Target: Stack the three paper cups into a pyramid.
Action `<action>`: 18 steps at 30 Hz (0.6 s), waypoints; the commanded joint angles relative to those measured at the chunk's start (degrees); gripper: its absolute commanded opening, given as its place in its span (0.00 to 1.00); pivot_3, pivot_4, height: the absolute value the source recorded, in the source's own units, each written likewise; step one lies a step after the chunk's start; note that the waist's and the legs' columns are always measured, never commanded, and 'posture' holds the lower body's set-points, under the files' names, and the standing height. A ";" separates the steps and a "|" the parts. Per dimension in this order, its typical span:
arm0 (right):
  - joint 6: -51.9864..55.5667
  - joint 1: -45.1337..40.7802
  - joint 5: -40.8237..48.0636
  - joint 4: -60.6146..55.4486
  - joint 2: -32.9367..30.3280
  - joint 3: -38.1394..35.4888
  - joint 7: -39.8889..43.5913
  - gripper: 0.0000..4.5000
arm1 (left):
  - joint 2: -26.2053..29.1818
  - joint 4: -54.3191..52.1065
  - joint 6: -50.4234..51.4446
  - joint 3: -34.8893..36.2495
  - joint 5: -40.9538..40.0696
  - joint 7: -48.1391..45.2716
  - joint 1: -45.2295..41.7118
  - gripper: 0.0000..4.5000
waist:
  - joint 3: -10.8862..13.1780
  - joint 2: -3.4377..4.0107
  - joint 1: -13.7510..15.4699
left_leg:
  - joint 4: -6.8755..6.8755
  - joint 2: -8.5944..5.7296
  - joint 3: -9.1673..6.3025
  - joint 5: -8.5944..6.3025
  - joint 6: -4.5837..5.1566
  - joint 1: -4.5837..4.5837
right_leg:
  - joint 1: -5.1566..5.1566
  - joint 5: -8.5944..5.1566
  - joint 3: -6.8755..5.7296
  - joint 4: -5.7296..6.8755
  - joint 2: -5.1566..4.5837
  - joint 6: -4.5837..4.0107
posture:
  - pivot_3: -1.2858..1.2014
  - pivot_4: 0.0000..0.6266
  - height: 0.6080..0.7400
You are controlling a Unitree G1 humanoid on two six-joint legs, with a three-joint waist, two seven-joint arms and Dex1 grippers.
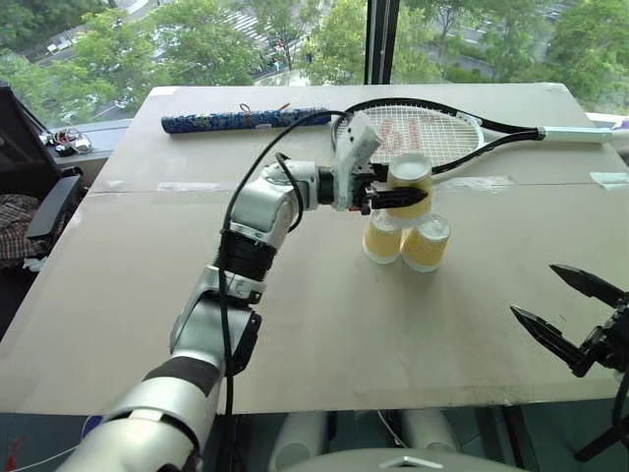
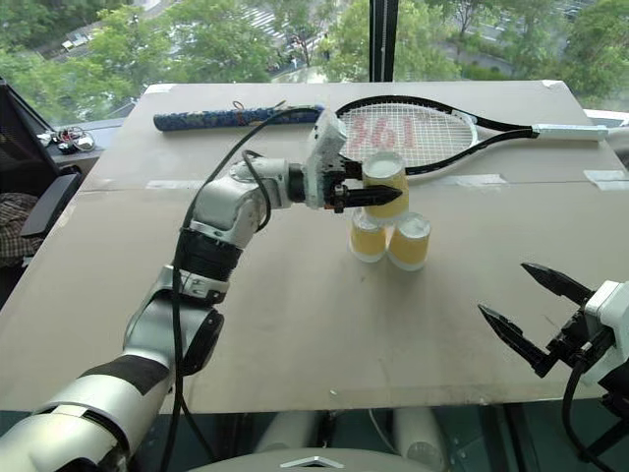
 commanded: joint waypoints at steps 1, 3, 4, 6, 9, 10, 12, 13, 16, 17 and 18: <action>-1.80 1.68 0.43 -1.37 0.85 -2.75 0.09 1.00 | -2.17 1.63 -2.13 0.15 1.51 -0.20 -2.30 0.57 | 0.01 -0.01 -0.11 | 0.00 0.00 -0.01 0.00 0.00 0.00 | 0.00 0.00 -0.01 0.01 -0.01 0.00 | 0.52 0.24 1.00; -1.91 2.26 0.27 -1.81 1.34 -2.46 -0.35 1.00 | -3.26 2.91 -3.16 0.01 2.74 0.04 -2.84 0.57 | 0.01 -0.01 -0.13 | 0.00 0.01 -0.02 0.00 0.00 0.00 | 0.00 0.00 -0.02 0.01 0.01 0.00 | 0.52 0.24 1.00; -2.02 2.54 0.05 -2.03 1.58 -2.23 -0.53 1.00 | -3.70 3.36 -3.56 -0.01 3.24 0.12 -3.03 0.57 | 0.00 -0.01 -0.15 | 0.00 0.02 -0.03 0.00 0.00 0.00 | 0.00 0.00 -0.02 0.02 0.01 0.00 | 0.52 0.24 1.00; -2.04 2.87 -0.21 -2.68 2.05 -1.64 -1.05 1.00 | -4.01 3.01 -3.62 -0.84 3.78 -1.21 -2.93 0.68 | 0.00 0.00 -0.24 | 0.00 0.02 0.01 0.00 0.00 0.02 | 0.00 0.00 0.03 0.02 0.00 0.00 | 0.52 0.24 1.00; -1.93 2.92 -0.23 -3.16 2.21 -1.31 -1.47 1.00 | -4.36 2.60 -3.41 -0.49 4.17 -1.25 -2.67 0.95 | 0.00 0.00 -0.14 | 0.00 0.02 -0.01 0.00 0.00 0.02 | 0.00 0.00 0.00 0.02 -0.01 0.01 | 0.52 0.24 1.00; -1.90 2.93 -0.21 -3.23 2.18 -1.28 -1.51 1.00 | -4.28 2.14 -3.30 -0.09 4.09 -1.03 -2.53 0.98 | 0.00 0.00 -0.14 | 0.00 0.02 -0.01 0.00 0.00 0.01 | 0.00 0.00 0.00 0.02 -0.01 0.01 | 0.52 0.24 1.00; -1.76 2.80 -0.16 -3.37 2.05 -1.22 -1.62 1.00 | -3.62 0.56 -2.40 0.86 3.55 -0.84 -2.27 0.98 | 0.00 0.00 -0.19 | 0.00 0.02 -0.01 0.00 0.00 0.02 | 0.00 0.00 0.01 0.02 -0.01 0.01 | 0.52 0.24 1.00; -1.65 2.64 -0.13 -3.40 1.95 -1.19 -1.68 1.00 | -2.98 -0.65 -1.57 1.27 3.12 -1.01 -2.10 0.98 | 0.00 0.00 -0.20 | 0.00 0.02 -0.01 0.00 0.00 0.02 | 0.00 0.00 0.01 0.02 -0.01 0.01 | 0.52 0.24 1.00; -1.38 1.58 -0.38 -2.95 1.36 -0.79 -1.76 1.00 | -0.46 -5.05 1.37 3.21 1.82 -0.23 -1.41 0.98 | 0.01 0.00 -0.37 | 0.00 0.06 -0.01 0.00 0.00 0.02 | -0.01 0.00 0.02 0.04 0.00 0.01 | 0.52 0.24 1.00; -1.36 1.09 -0.63 -2.65 1.14 -0.56 -1.83 1.00 | 0.52 -6.78 2.48 4.03 1.21 -0.17 -1.01 0.98 | 0.01 0.00 -0.40 | 0.00 0.07 -0.01 0.00 0.00 0.03 | -0.02 0.00 0.03 0.05 -0.01 0.00 | 0.52 0.24 1.00; -1.38 0.66 -1.05 -2.44 0.97 -0.20 -1.95 1.00 | 1.82 -8.99 3.99 5.03 0.33 -0.15 -0.30 0.98 | 0.00 0.00 -0.35 | 0.00 0.07 -0.01 0.00 0.00 0.04 | -0.02 0.00 0.04 0.05 -0.01 0.01 | 0.52 0.24 1.00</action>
